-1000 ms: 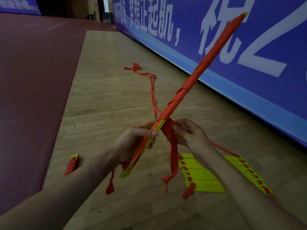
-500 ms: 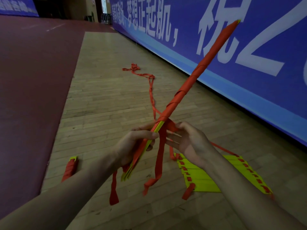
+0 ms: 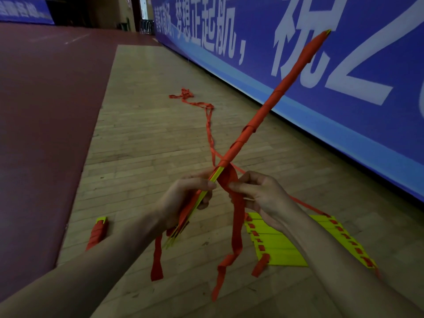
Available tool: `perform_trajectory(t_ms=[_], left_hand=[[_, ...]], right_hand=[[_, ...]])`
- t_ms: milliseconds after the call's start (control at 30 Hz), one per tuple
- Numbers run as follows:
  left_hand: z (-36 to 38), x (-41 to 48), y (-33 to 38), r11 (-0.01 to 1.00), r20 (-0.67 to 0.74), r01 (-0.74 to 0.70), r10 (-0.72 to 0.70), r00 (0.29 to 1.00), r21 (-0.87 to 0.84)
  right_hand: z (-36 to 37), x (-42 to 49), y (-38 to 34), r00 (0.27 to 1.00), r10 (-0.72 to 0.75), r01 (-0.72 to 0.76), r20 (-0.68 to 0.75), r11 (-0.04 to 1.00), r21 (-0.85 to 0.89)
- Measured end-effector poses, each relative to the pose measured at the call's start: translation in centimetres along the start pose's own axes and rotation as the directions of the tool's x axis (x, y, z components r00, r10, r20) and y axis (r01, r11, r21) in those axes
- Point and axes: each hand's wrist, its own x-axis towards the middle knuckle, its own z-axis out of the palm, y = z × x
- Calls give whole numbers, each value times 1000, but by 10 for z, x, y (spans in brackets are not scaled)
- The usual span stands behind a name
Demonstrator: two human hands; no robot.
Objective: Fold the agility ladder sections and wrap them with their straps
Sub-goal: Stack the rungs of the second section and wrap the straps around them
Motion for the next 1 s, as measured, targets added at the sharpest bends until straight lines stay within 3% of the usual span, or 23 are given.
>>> perform_trajectory(t_ms=[133, 267, 333, 467, 633, 800, 1000], left_hand=[[7, -3, 1, 998, -63, -15, 19, 998, 63], [14, -6, 1, 998, -133, 0, 8, 991, 59], [16, -6, -2, 989, -206, 7, 24, 978, 148], [21, -3, -8, 969, -267, -16, 84, 960, 245], [26, -1, -4, 940, -293, -29, 135, 946, 340], [26, 1, -3, 830, -260, -142, 325, 909, 540], [20, 7, -13, 570, -168, -176, 498, 851, 802]], right_hand=[[-3, 2, -2, 998, 40, -38, -37, 998, 59], [-11, 2, -8, 975, 173, -170, 142, 985, -36], [-13, 0, -8, 966, 194, -181, 170, 979, -91], [-10, -2, -2, 992, 104, -91, 79, 985, -145], [-4, -3, 2, 997, 63, -60, 38, 995, -80], [0, -5, -1, 995, 94, -94, 9, 995, -30], [8, -6, -5, 992, 123, -122, -25, 991, 45]])
